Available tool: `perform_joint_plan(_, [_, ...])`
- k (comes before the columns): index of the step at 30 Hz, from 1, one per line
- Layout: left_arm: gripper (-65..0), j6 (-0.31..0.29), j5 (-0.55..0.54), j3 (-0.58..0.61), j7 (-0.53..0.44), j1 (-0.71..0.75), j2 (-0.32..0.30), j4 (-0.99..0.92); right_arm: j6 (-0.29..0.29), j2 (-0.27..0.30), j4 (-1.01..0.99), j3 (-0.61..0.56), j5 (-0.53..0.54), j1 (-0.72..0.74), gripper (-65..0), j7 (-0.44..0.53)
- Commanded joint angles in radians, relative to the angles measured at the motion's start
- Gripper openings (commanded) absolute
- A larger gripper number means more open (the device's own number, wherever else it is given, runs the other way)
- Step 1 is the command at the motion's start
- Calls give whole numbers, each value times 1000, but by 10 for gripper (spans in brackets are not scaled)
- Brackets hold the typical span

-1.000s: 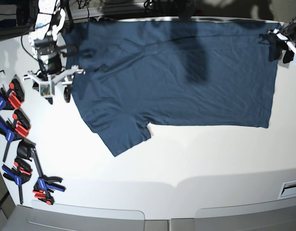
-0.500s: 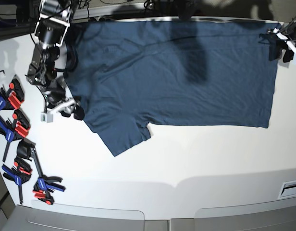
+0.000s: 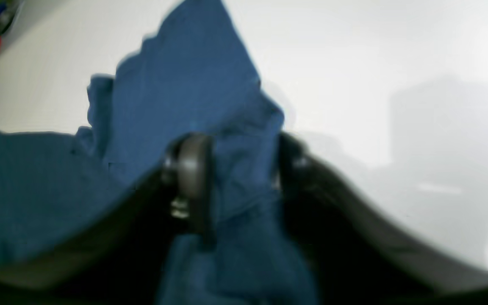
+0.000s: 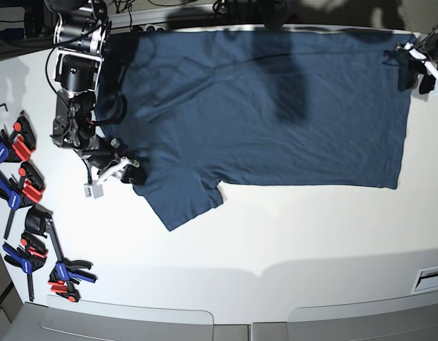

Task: Fold the T-shirt properly
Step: 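Move the right gripper down the shirt side toward the hem, then grasp the hem corner with the left gripper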

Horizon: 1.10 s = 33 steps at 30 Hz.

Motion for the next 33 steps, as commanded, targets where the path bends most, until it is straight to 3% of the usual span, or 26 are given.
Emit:
perform_joint_plan(1, [-453, 2, -10, -11, -27, 0, -16, 14, -12, 6, -2, -3, -40, 0, -540, -60])
perform_joint_plan(3, [-433, 1, -10, -11, -24, -11, -17, 14, -12, 7, -2, -2, -40, 0, -635, -59])
perform_joint_plan(4, [-411, 2, -10, -11, -23, -19, -17, 13, -12, 7, -2, -2, -40, 0, -650, -59])
perform_joint_plan(7, [-361, 2, -10, -11, -20, -55, -17, -3, -12, 6, -2, -2, -40, -1, -650, -60])
perform_joint_plan(11, [-353, 6, -13, -11, -20, -153, -17, -92, -13, 6, -2, -2, -40, 0, -650, -40])
perform_joint_plan(14, [-353, 5, -15, -11, -19, -266, -19, -229, -13, 6, -2, -2, -40, 0, -650, -33])
perform_joint_plan(18, [-353, 5, -114, 16, -10, -437, -60, -468, -13, 5, -2, -2, -40, 0, -650, -31])
perform_joint_plan(24, [-353, 5, -160, 168, 27, -713, -121, -797, -12, 5, -2, -2, -40, 0, -650, -30])
perform_joint_plan(33, [-331, -3, -106, 462, -34, -1069, -105, -1176, -13, 6, -2, -2, -40, 0, -650, -30])
